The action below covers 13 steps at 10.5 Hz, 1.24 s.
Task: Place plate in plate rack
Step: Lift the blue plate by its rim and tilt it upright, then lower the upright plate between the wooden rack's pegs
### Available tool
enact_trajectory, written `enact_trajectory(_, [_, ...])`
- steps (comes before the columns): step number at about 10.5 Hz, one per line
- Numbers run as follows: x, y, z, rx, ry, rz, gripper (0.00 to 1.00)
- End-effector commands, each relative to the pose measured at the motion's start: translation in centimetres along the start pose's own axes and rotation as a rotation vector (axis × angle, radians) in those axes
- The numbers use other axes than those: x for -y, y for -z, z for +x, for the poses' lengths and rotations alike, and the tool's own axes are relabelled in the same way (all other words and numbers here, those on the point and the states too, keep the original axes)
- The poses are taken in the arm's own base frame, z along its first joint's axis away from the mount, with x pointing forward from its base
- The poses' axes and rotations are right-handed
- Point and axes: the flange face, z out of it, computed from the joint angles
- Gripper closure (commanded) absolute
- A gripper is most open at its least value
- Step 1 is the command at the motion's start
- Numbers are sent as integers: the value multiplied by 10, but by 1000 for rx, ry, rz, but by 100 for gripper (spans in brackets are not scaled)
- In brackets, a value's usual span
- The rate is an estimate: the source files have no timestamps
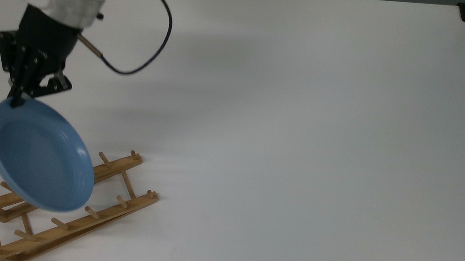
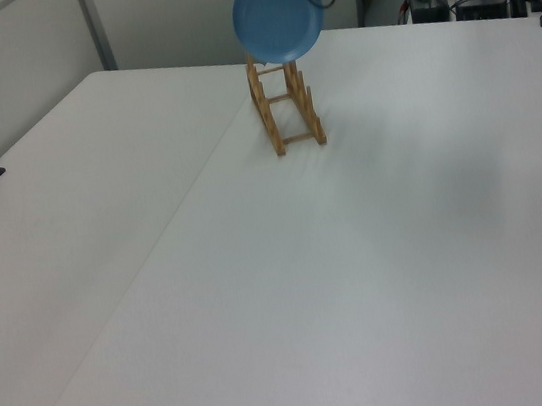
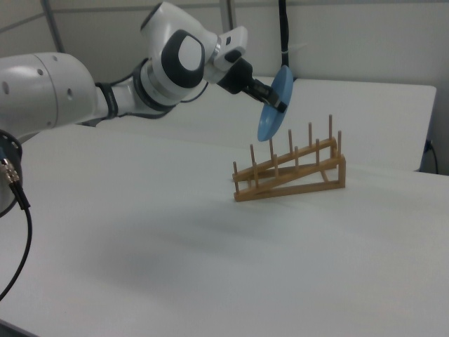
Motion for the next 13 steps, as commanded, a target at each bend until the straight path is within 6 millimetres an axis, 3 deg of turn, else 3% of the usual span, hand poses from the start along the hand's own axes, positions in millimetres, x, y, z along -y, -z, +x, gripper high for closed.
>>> enact_trajectory(1, [11, -16, -7, -72, -13, -34, 100])
enact_trajectory(6, [10, -34, -14, -139, 32, -96, 100])
enact_trajectory(9, [20, -56, -31, -177, 79, -151, 100])
enact_trajectory(13, [33, -68, -45, -183, 128, -165, 100])
